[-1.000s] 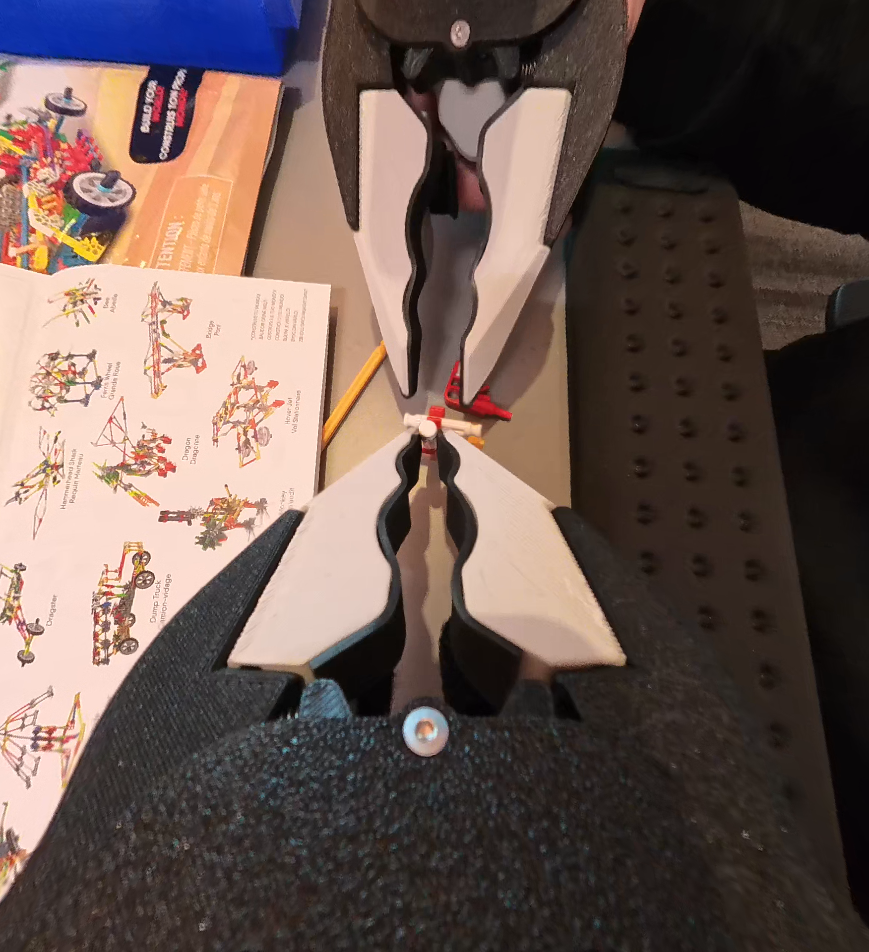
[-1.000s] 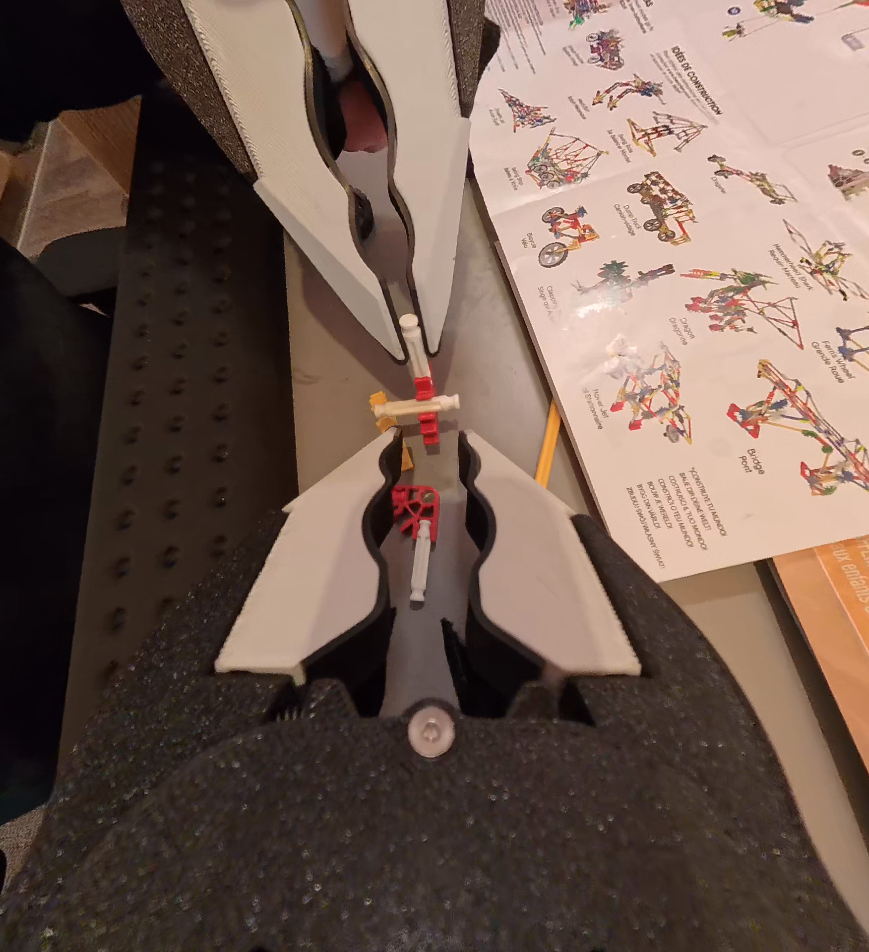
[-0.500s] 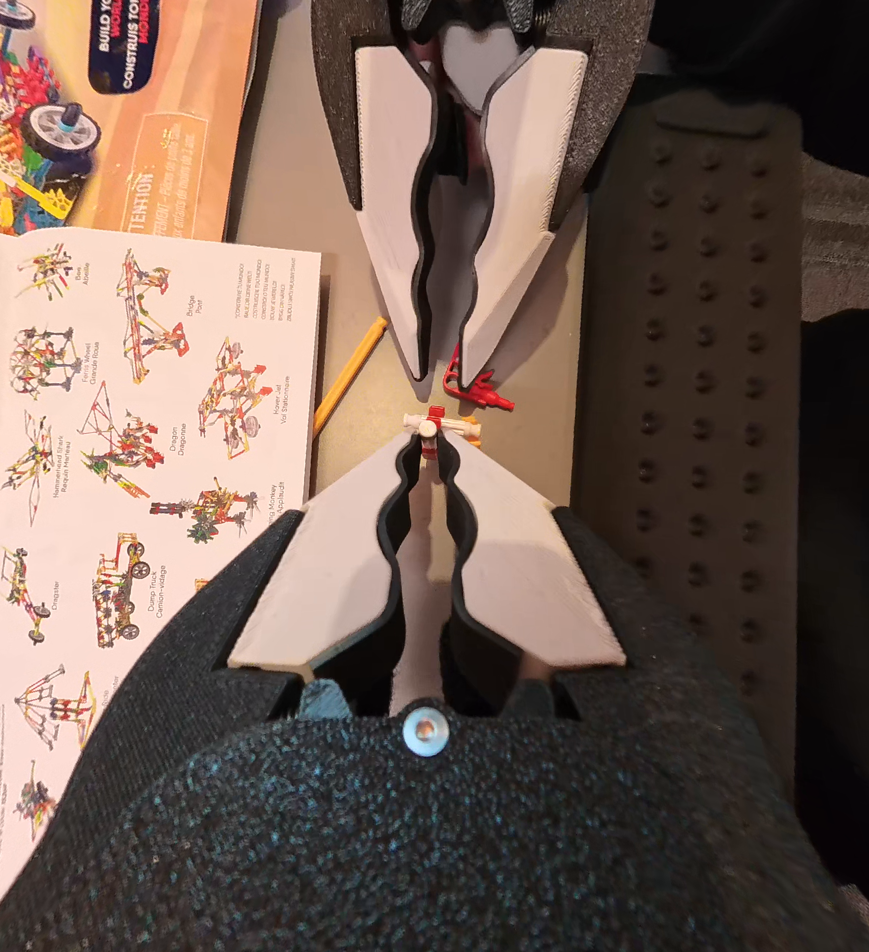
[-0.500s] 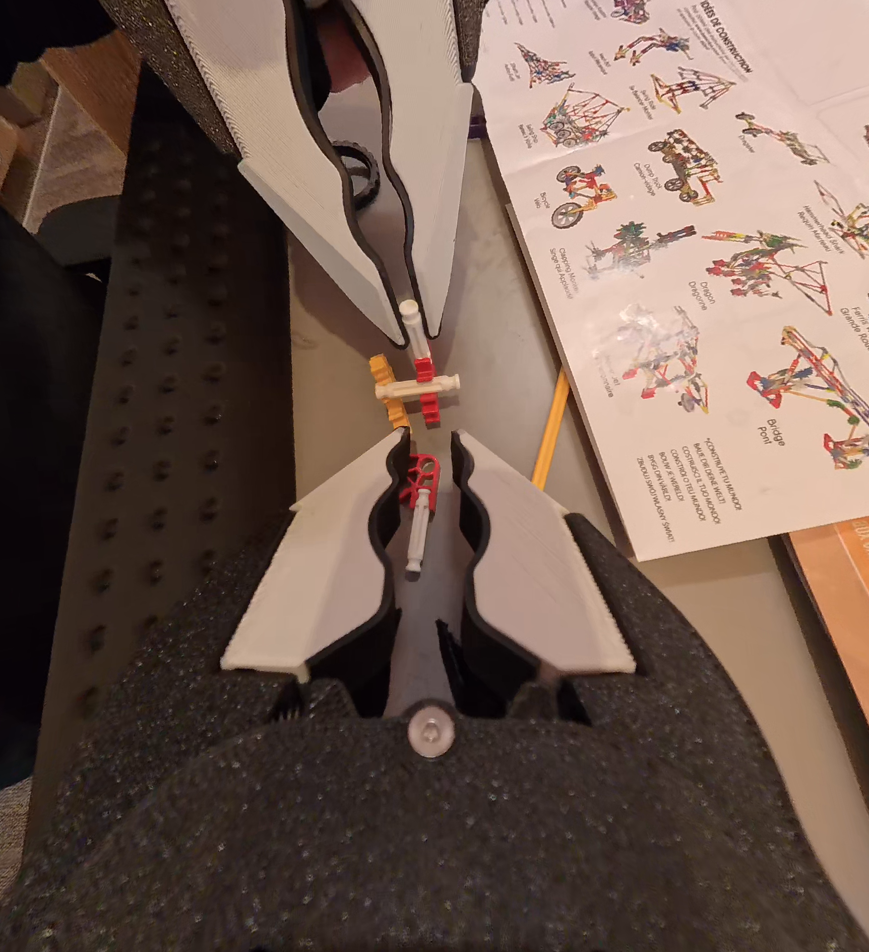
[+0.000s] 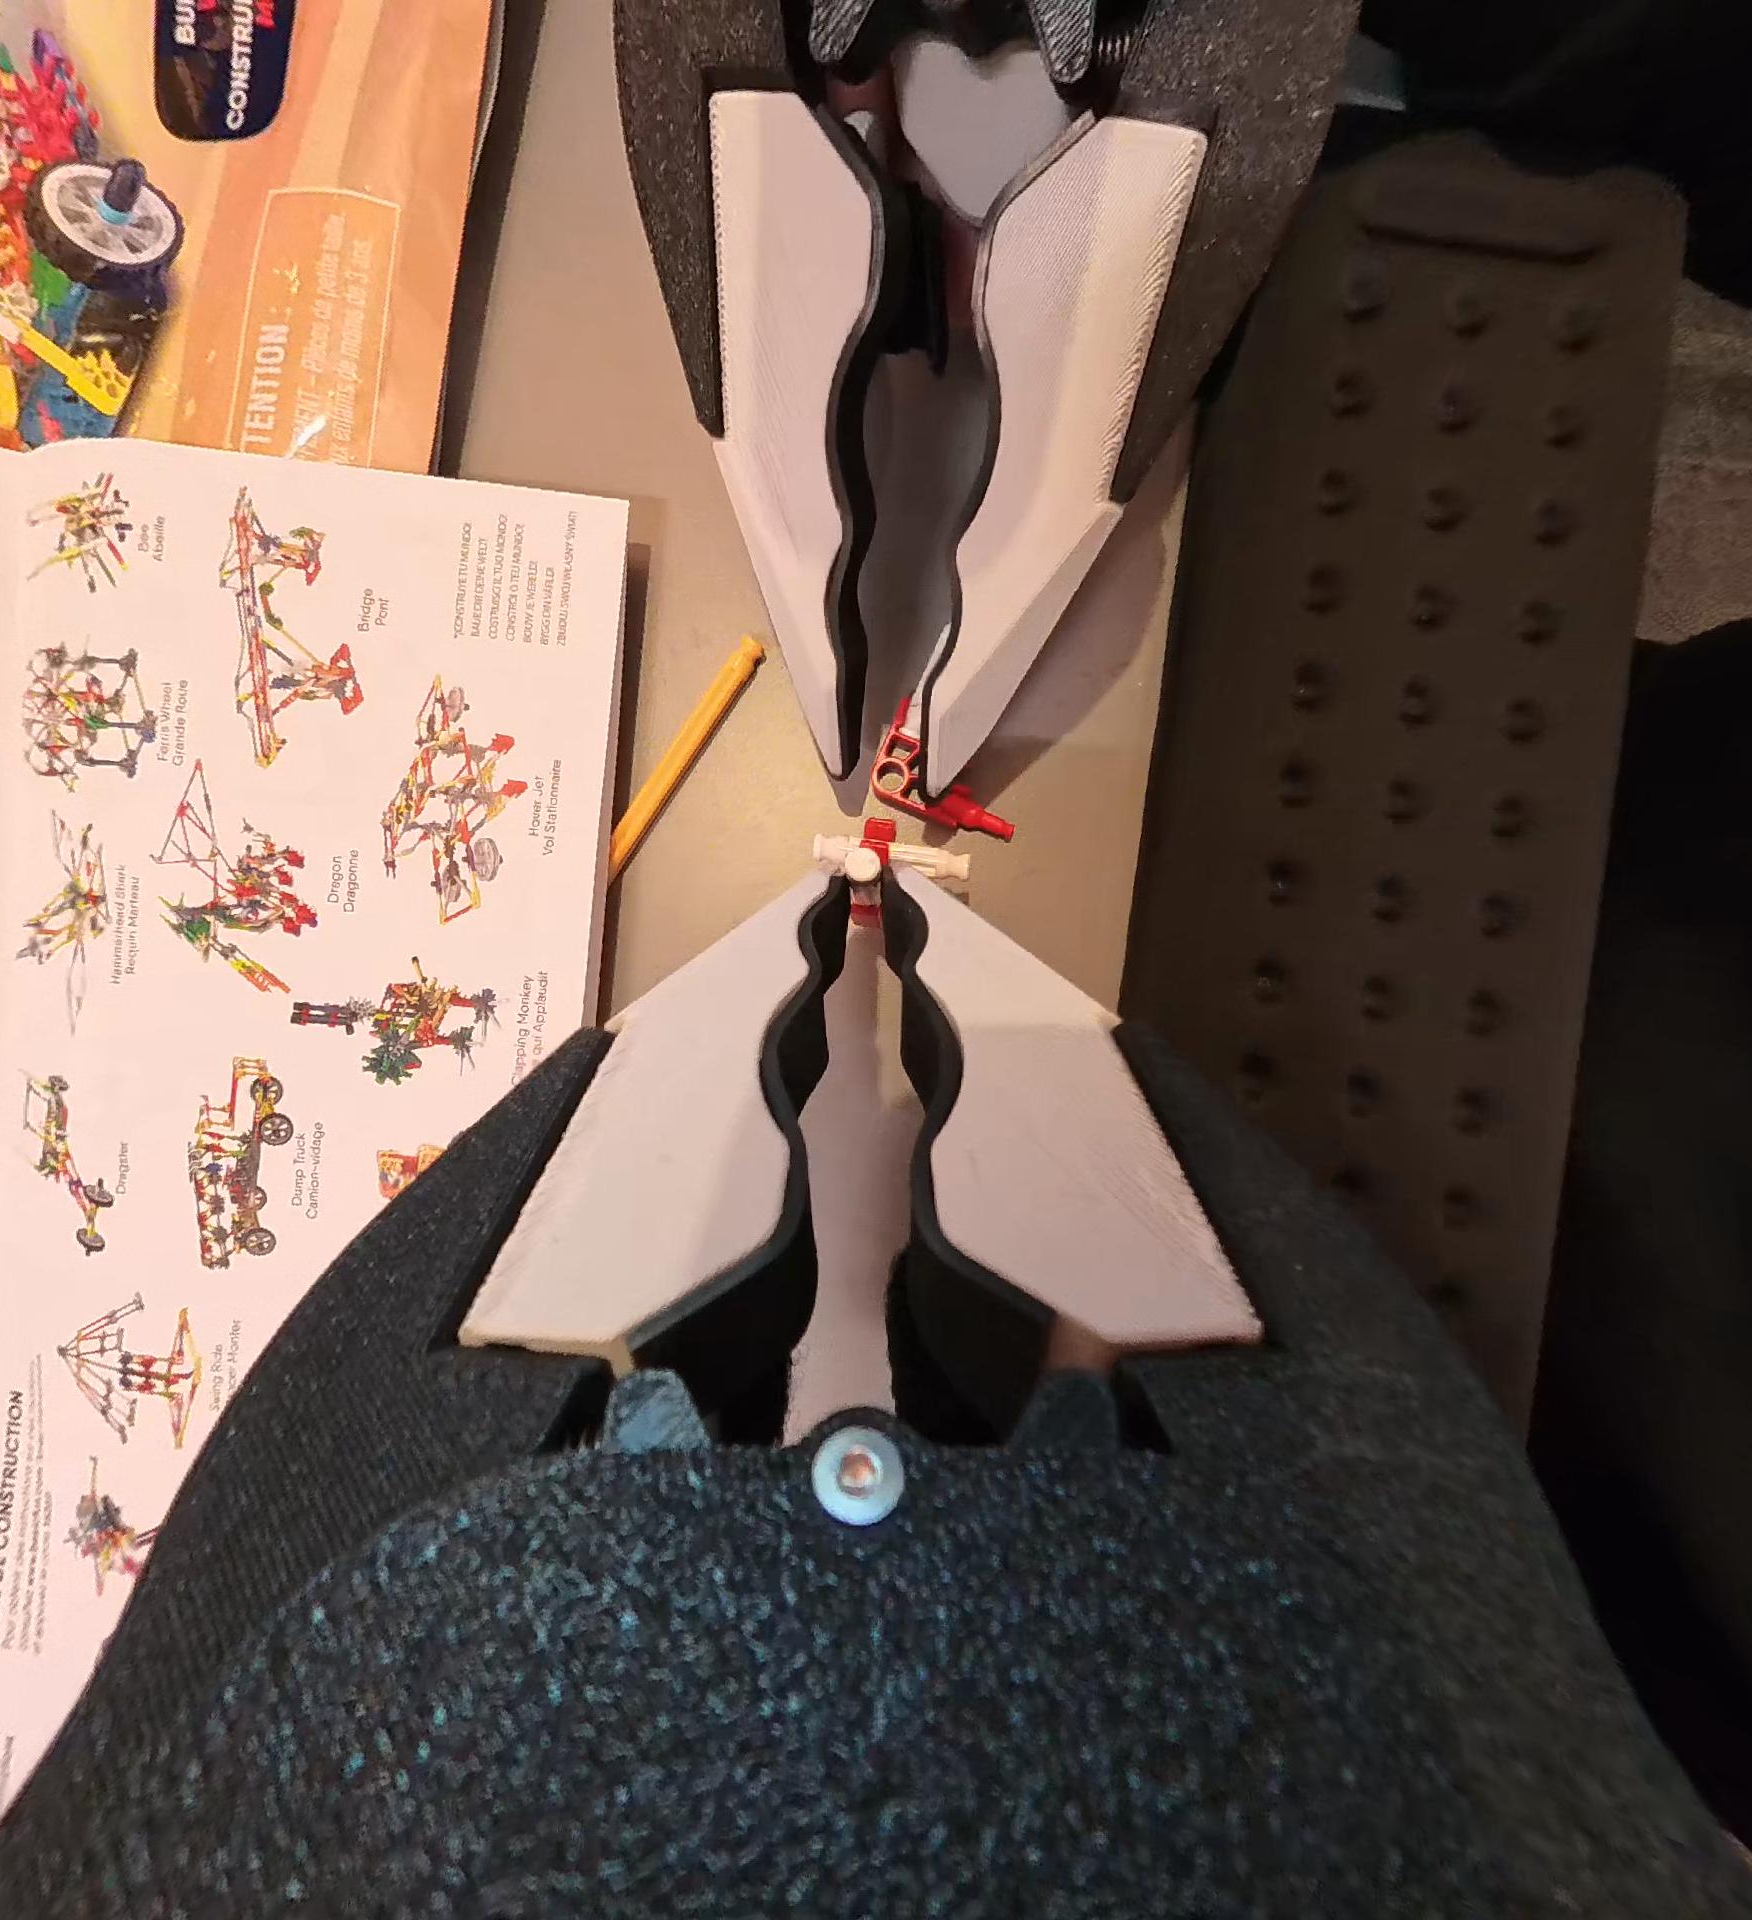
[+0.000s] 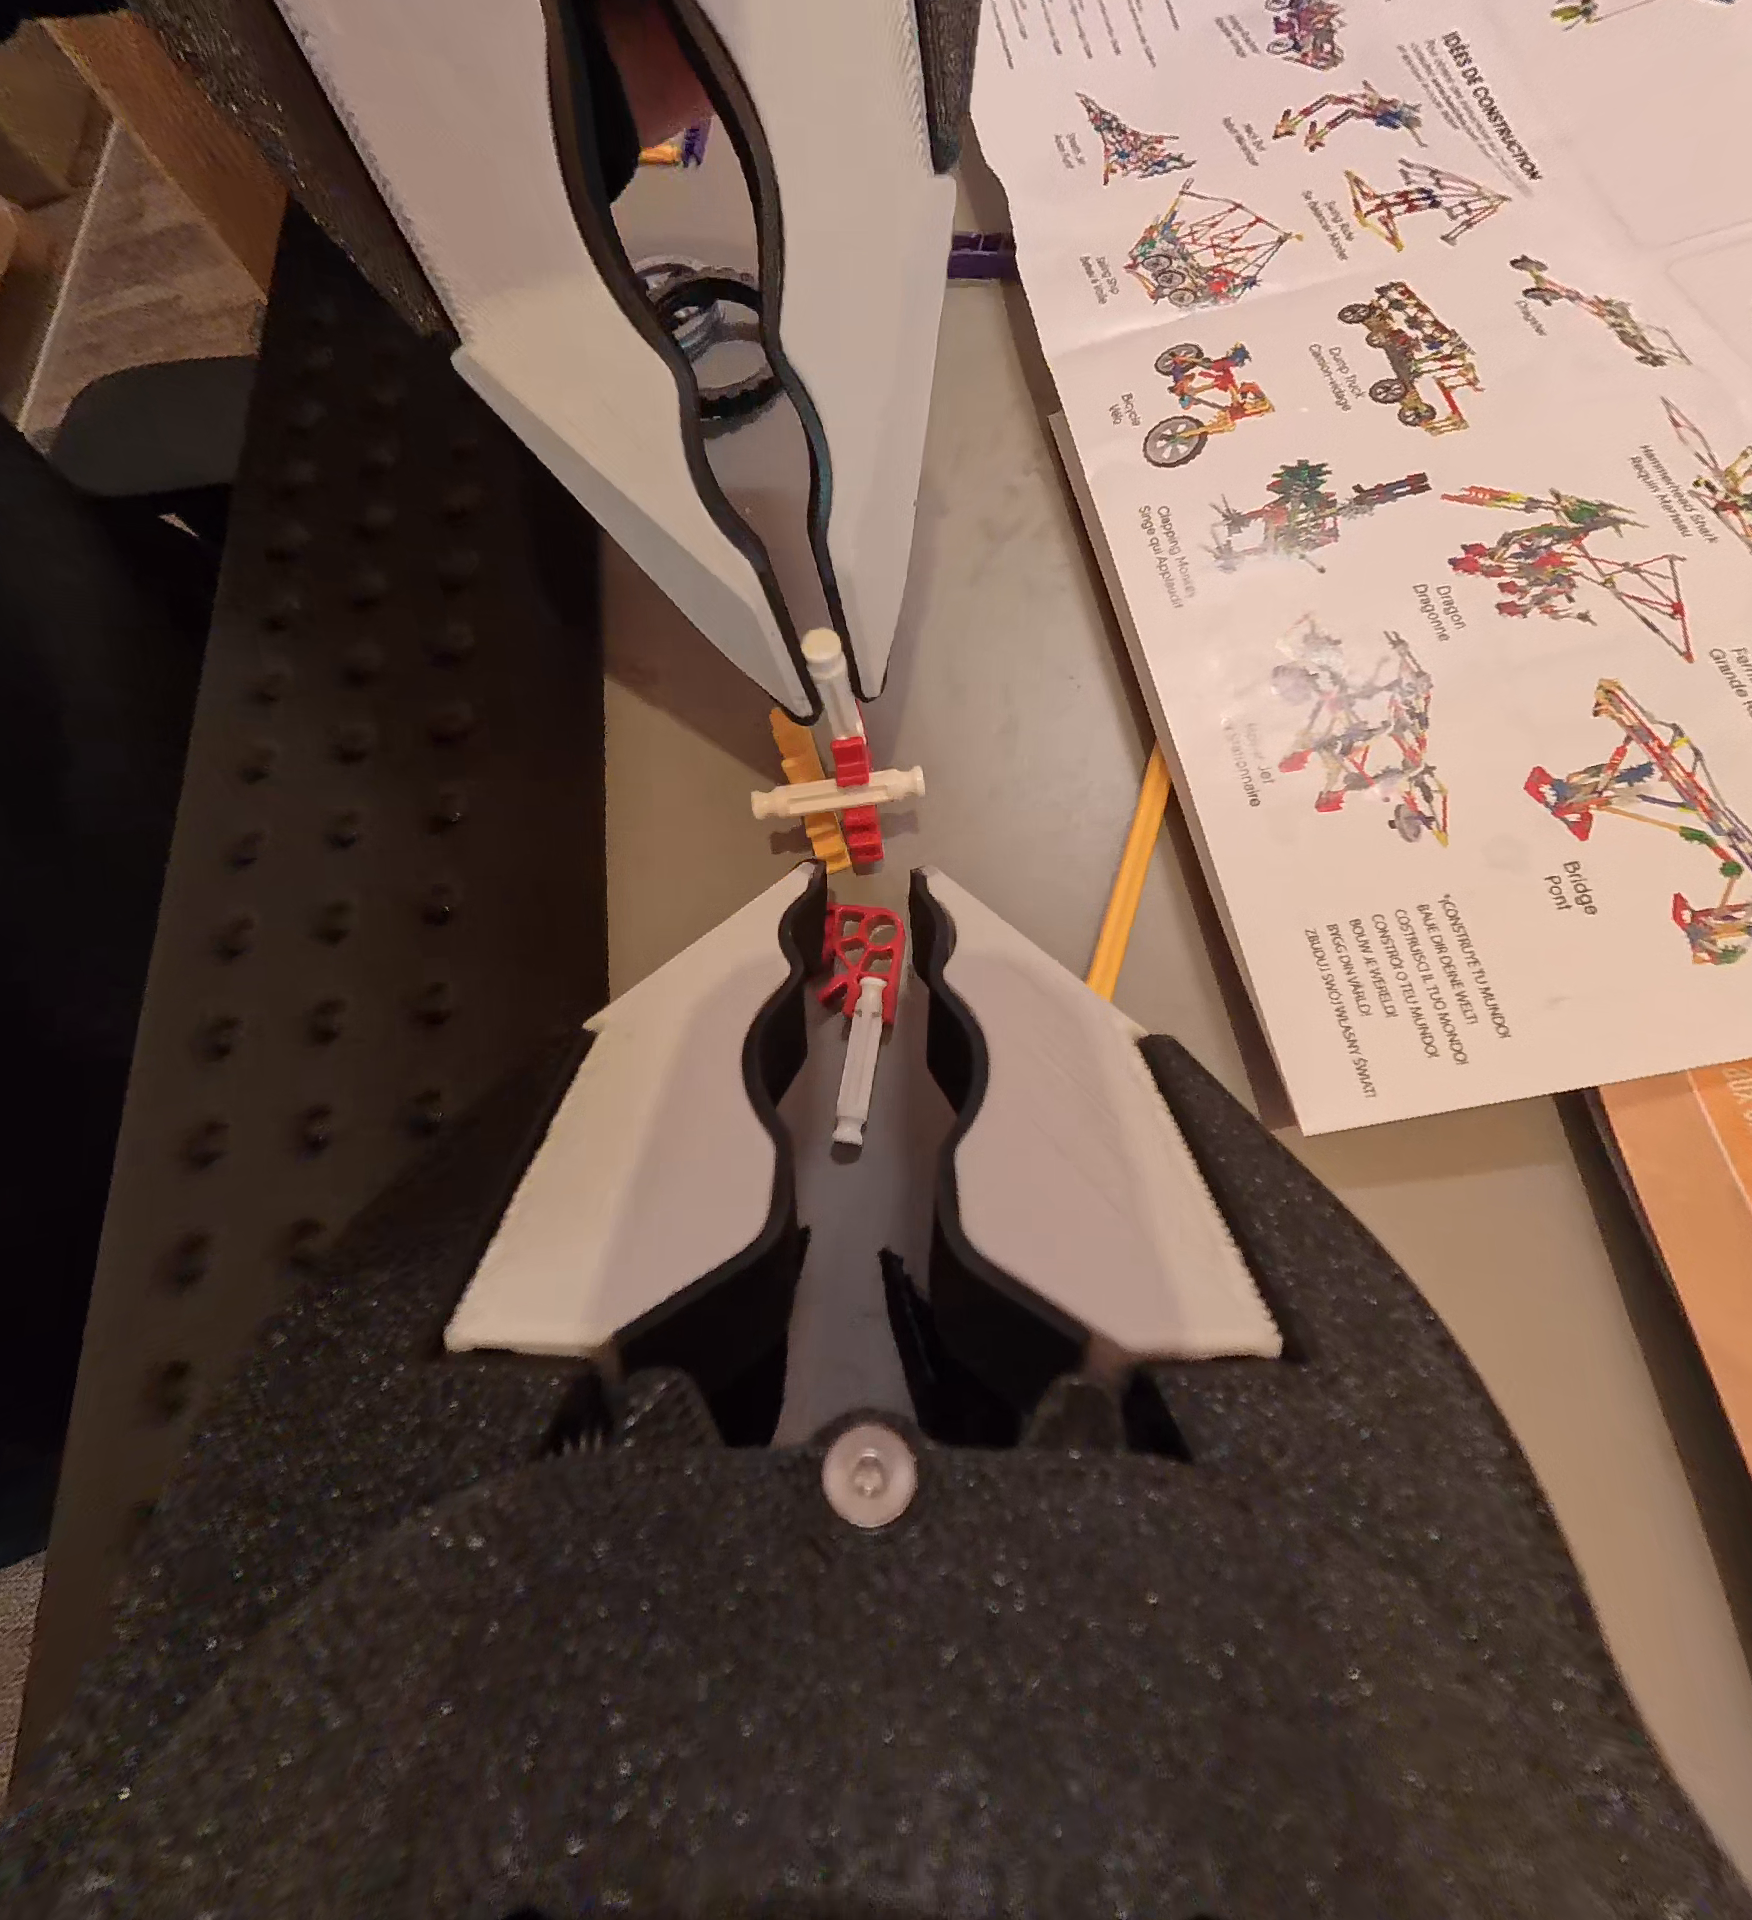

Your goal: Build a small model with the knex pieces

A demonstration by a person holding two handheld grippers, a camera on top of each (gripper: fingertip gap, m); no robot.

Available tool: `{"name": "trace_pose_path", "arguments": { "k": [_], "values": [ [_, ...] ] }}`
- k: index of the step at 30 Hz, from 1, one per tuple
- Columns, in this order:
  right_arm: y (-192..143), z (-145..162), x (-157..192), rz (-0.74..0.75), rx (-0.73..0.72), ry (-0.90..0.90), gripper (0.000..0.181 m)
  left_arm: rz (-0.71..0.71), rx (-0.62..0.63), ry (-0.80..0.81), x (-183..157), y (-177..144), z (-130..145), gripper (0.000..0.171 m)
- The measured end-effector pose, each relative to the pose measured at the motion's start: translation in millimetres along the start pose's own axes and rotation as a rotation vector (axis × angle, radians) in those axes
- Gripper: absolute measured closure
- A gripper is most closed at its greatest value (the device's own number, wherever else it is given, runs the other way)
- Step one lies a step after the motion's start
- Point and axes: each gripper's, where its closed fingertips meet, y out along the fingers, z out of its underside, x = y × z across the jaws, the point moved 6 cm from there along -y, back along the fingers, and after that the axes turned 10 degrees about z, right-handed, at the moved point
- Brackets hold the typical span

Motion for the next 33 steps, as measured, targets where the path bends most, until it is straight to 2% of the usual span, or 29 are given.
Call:
{"name": "trace_pose_path", "arguments": {
  "k": [11, 33],
  "values": [
    [3.6, 2.1, 1.9, 0.035, 0.026, -0.044, 0.166, -0.047, 0.082, 0.006, -0.3, 6.0, -1.5, 0.169],
    [9.9, 1.3, 8.0, 0.034, 0.035, -0.092, 0.164, -0.041, 0.084, 0.021, -1.4, 8.7, 0.7, 0.169]
  ]
}}
